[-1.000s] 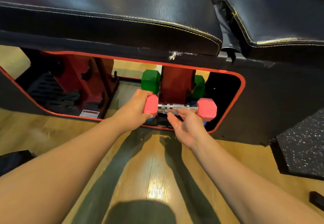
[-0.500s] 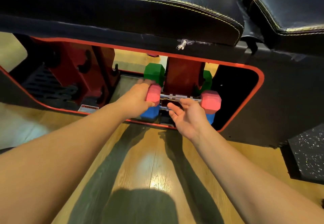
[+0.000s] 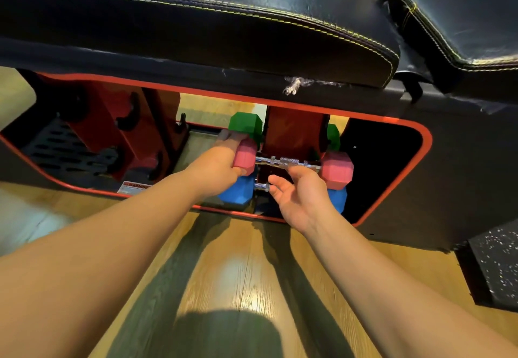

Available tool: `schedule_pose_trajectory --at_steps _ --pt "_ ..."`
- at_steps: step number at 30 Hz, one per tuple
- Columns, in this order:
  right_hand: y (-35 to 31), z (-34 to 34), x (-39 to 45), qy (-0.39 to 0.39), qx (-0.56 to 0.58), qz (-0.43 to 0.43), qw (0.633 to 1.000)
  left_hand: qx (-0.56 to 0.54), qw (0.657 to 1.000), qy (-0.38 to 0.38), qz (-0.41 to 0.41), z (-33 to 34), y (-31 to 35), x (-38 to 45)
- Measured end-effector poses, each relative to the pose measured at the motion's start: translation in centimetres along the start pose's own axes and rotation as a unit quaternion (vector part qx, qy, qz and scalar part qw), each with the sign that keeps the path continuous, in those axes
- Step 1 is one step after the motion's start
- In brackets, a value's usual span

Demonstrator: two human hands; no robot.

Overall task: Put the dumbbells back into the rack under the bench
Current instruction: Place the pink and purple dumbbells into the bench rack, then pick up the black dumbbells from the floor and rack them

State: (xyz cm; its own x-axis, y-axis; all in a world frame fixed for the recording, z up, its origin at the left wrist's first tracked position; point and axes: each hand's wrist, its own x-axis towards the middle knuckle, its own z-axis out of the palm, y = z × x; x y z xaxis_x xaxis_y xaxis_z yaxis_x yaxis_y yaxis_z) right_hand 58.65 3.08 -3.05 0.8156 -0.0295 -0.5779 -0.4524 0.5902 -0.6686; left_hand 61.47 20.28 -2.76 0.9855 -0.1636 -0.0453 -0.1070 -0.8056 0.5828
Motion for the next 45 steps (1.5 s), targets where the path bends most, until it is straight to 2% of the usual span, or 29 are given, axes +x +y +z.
schedule_pose_trajectory --at_steps 3,8,13,24,28,31,35,38,42,43,45 --pt "-0.3 -0.1 0.2 -0.004 -0.013 0.001 1.000 -0.021 0.999 0.022 -0.018 0.9 0.3 0.2" --pt "-0.7 -0.9 0.6 0.017 -0.101 -0.019 0.995 -0.041 0.997 0.055 -0.035 3.2 1.3 -0.1" --pt "-0.4 -1.3 0.4 0.024 -0.115 -0.027 0.993 0.005 0.995 0.072 -0.074 4.3 2.0 0.1" --pt "0.0 -1.3 -0.9 0.003 -0.152 -0.026 0.988 -0.002 0.992 0.092 -0.083 3.1 0.7 -2.2" --pt "0.6 -1.2 -3.4 -0.012 -0.196 -0.029 0.980 -0.033 0.995 0.089 -0.042 2.4 -0.1 -6.7" --pt "2.3 -1.2 -6.2 -0.032 -0.244 -0.022 0.969 -0.037 0.997 0.063 0.002 2.6 -0.5 -12.2" --pt "6.5 -1.9 -10.8 -0.078 -0.299 0.015 0.951 -0.021 0.997 -0.051 0.054 3.3 -2.7 -19.8" --pt "10.8 -3.1 -14.2 -0.123 -0.374 0.046 0.918 0.009 0.988 -0.148 0.047 4.3 -4.7 -25.3" --pt "17.3 -6.2 -18.8 -0.198 -0.499 0.054 0.842 0.031 0.958 -0.284 -0.006 6.1 -6.1 -31.9" --pt "18.8 -7.2 -19.8 -0.219 -0.538 0.039 0.813 0.044 0.949 -0.312 -0.025 6.5 -6.2 -33.5" --pt "21.5 -9.3 -21.6 -0.280 -0.627 0.005 0.727 0.083 0.929 -0.358 -0.047 7.7 -6.6 -36.8"
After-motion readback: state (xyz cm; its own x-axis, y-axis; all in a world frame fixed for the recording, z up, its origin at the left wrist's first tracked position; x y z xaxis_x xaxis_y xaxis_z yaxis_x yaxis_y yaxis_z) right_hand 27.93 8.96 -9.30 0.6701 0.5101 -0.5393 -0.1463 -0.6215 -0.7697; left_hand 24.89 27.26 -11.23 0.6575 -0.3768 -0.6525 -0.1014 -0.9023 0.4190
